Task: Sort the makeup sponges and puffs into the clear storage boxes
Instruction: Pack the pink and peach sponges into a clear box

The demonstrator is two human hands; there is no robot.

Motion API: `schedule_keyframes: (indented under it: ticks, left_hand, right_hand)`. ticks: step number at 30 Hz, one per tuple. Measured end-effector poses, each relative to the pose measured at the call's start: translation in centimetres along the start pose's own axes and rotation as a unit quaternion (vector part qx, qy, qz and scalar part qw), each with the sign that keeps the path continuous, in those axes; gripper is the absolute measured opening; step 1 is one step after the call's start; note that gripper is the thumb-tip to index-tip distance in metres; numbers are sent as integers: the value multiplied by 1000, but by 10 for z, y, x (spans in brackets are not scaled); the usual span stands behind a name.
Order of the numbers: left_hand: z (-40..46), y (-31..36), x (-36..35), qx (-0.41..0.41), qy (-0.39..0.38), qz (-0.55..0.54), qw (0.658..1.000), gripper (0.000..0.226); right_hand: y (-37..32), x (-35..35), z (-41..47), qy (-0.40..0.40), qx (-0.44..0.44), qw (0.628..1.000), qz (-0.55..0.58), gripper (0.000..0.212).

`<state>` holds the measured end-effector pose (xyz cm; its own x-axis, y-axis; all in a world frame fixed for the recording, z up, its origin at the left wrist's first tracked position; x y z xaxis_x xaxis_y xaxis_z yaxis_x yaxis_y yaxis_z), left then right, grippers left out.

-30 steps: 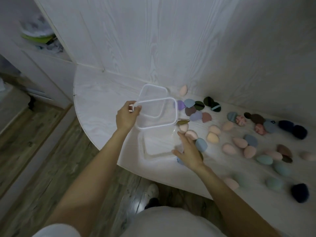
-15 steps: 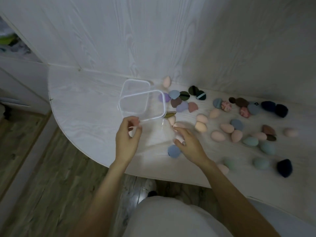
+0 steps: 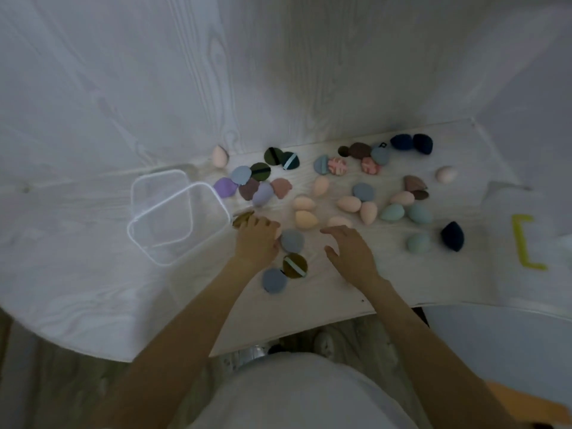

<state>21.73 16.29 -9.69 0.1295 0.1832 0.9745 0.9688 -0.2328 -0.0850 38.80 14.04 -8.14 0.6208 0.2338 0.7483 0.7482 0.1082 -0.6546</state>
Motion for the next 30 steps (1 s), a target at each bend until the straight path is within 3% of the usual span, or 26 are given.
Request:
schedule_keyframes:
  ticks: [4,6,8,11,13,15,18,20,25,30]
  left_hand:
    - [12,3,-6,14,-21,82,996,30]
    - [11,1,-1,20,2,48,999,29]
    - [0,-5,20,12,103,-82,991,30]
    - [-51,-37,53,47,239,-299,923,26]
    - [-91,-68,51,125,257,-391,875,28]
    - [-122,-91,35,202,224,-415,858,33]
    - [-157,-106,18,229,185,-397,870,40]
    - [-177,-109,13,220,177,-372,884,45]
    - [-194,-101,-9,188,153,-253,937,33]
    - [-190,-95,-20,185,138,-226,946,40]
  right_hand:
    - [10,4,29,54,-33,995,-82,47]
    - [22,3,33,52,-59,992,-94,50]
    - [27,4,34,54,-47,994,-84,49]
    - [17,13,30,80,15,995,-65,40]
    - [-4,19,22,106,67,992,-27,35]
    - [-27,19,12,116,79,987,74,36]
    - [-57,-7,1,61,27,975,214,34]
    - [-92,-30,-7,13,74,977,199,32]
    - [-155,-77,-28,-70,237,966,72,32]
    - [-143,-95,-32,-69,234,970,-3,35]
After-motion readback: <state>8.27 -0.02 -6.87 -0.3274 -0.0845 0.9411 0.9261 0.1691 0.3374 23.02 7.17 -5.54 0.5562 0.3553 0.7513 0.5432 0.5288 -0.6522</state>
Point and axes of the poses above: each hand's wrist, its own z-axis towards the middle knuckle, its own x-axis out of the back of the hand, y = z × x, the point moved 10 cm from there along z, towards the middle knuckle, and after that the axes turned 12 degrees about z, right-handed, at the moved point
